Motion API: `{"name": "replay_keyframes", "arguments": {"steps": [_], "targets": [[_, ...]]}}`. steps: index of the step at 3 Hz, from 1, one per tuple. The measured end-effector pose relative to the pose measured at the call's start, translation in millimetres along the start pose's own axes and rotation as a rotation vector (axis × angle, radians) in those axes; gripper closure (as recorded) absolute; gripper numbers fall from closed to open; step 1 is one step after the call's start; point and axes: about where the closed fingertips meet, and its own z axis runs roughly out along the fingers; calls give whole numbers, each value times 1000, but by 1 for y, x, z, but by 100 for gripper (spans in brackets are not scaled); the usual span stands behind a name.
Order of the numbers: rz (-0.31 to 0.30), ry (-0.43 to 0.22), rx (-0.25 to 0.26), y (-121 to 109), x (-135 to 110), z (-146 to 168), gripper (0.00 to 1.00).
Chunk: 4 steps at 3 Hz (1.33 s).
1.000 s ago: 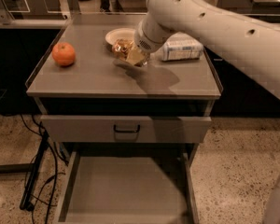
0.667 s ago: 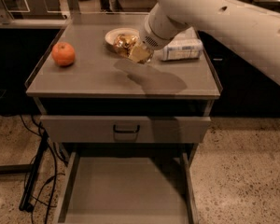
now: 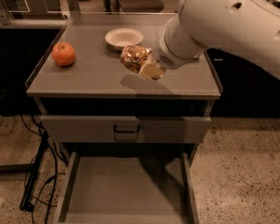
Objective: Place orange can into middle drawer
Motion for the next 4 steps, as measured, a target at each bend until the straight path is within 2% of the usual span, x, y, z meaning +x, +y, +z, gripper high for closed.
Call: {"name": "replay_keyframes", "arguments": {"steps": [1,2,3,4], "targets": [[0,0,0,0,0,0,100],[-41,-24,-12,12,2,-6,100],[-45,-91,-43,44,37,-21,100],[9,-141,-115,66,73,-29,100]]}}
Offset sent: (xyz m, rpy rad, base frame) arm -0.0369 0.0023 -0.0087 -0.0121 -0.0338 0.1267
